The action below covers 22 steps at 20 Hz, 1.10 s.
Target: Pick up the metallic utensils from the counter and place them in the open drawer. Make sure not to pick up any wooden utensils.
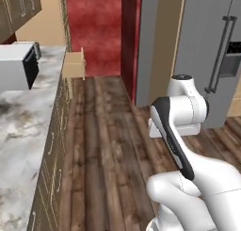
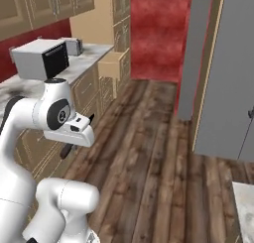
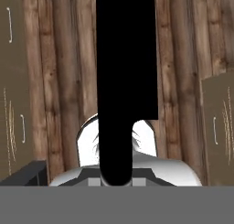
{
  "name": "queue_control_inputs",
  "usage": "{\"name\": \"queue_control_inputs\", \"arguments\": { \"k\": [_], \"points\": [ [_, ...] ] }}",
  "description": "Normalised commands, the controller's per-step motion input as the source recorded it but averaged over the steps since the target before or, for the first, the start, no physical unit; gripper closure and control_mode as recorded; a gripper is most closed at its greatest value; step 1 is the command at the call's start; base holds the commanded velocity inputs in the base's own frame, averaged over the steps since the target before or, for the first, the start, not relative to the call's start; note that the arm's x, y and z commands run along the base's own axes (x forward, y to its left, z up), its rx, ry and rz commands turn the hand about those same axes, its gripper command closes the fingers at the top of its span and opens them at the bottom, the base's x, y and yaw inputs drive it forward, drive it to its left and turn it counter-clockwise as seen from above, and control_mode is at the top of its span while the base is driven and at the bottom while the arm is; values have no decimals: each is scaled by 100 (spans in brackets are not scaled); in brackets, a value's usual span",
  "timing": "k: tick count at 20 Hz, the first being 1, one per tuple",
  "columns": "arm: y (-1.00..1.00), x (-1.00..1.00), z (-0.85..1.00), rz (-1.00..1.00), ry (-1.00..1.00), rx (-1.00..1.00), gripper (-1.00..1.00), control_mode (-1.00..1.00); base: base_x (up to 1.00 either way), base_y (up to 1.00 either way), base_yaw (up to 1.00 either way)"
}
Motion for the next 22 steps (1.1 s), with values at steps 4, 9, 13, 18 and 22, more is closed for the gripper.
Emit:
{"name": "queue_control_inputs", "arguments": {
  "k": [4,9,13,18,22],
  "points": [
    [0,0,0,0,0,0,100,100,100,0,0],
    [0,0,0,0,0,0,100,100,100,0,0],
    [0,0,0,0,0,0,100,100,95,55,3],
    [0,0,0,0,0,0,100,100,81,68,23],
    [0,0,0,0,0,0,100,100,92,9,31]
  ]
}}
